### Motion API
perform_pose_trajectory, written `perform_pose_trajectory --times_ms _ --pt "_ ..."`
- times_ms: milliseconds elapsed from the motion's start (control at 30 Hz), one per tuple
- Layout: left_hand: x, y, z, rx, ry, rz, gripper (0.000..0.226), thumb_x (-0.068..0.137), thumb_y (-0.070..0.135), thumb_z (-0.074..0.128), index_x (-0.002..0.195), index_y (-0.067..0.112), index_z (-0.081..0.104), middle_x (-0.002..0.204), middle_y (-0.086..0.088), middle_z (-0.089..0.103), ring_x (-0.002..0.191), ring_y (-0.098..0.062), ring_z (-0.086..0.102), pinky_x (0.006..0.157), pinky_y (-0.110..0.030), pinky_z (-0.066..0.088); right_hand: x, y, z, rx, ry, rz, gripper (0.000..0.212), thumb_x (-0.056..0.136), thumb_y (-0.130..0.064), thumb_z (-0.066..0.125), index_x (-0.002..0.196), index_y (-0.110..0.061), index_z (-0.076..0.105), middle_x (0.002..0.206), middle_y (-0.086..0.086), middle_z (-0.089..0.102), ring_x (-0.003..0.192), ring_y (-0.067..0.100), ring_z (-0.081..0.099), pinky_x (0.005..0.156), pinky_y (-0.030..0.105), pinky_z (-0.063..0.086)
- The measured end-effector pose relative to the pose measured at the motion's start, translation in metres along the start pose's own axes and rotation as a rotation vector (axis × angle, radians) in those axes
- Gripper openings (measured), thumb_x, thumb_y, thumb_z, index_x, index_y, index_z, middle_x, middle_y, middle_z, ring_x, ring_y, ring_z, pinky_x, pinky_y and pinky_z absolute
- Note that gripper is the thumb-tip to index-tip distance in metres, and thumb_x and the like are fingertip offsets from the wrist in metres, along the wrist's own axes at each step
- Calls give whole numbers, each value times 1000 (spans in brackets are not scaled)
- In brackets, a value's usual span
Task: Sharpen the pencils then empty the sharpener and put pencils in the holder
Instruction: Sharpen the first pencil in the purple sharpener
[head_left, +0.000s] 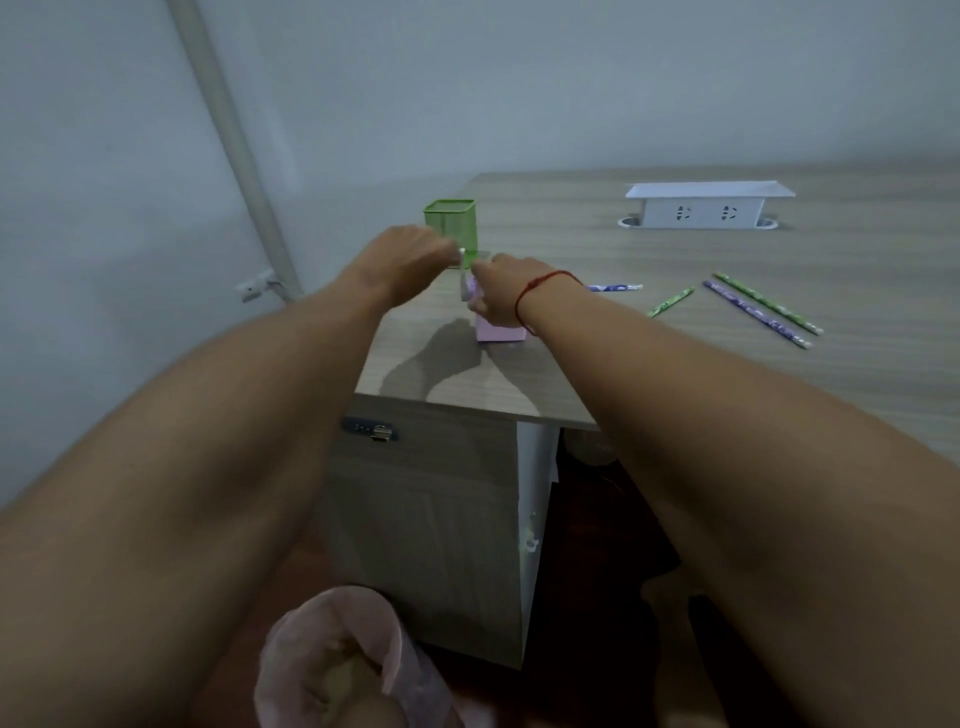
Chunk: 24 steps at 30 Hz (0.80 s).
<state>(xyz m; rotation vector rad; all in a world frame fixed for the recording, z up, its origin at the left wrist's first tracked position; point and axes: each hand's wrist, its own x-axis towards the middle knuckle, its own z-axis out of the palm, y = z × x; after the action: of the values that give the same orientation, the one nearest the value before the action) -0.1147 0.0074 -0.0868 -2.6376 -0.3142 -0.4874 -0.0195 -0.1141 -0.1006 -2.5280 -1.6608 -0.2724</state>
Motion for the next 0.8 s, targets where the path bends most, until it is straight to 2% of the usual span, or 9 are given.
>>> perform_pose_trajectory --times_ms 133,233,300,400,467,600,700,800 --pt "-31 16 6 -92 45 -52 24 96 9 44 115 7 58 104 -25 66 92 -44 63 72 -48 47 2 -7 -4 -48 5 2 37 98 -31 43 125 -9 54 129 18 56 116 35 56 91 37 45" --pt "-50 24 7 -177 100 -76 24 95 5 45 115 5 58 100 -25 67 85 -43 64 66 -45 46 6 -14 -8 -45 -3 2 38 98 -32 43 123 -7 56 124 18 59 111 34 58 82 34 44" --pt "-60 32 16 -188 16 -130 22 96 7 45 114 4 57 98 -23 66 85 -40 64 68 -44 47 3 -15 -4 -45 -15 -8 37 98 -32 43 121 -6 56 122 17 60 108 33 59 78 34 42" --pt "-73 48 34 -184 -209 -190 22 93 11 49 108 1 62 100 -20 66 92 -36 66 79 -42 53 -1 -20 7 -11 -14 -34 36 97 -32 42 119 -7 55 122 17 59 108 34 58 81 35 43" --pt "-71 44 42 -202 -258 -238 25 93 13 47 107 1 63 104 -22 66 96 -37 64 82 -42 52 -2 -25 9 12 1 -62 35 97 -32 43 119 -7 55 124 18 58 110 35 57 85 37 45" --pt "-46 28 45 -161 -321 -245 28 95 17 43 110 5 64 110 -19 64 100 -36 61 83 -38 46 3 -20 4 15 71 -93 35 97 -30 41 120 -7 54 126 18 56 113 36 56 88 38 45" --pt "-34 24 44 -99 -335 -222 27 97 21 44 110 7 63 107 -17 65 98 -35 62 80 -39 47 5 -16 8 22 69 -96 34 96 -29 41 121 -9 52 127 16 55 113 34 56 88 38 44" --pt "-29 17 37 -31 -269 -210 24 96 15 45 110 5 62 106 -20 64 98 -36 62 79 -41 47 2 -18 15 28 49 -93 35 96 -29 43 124 -10 50 129 14 54 113 32 56 87 38 44"
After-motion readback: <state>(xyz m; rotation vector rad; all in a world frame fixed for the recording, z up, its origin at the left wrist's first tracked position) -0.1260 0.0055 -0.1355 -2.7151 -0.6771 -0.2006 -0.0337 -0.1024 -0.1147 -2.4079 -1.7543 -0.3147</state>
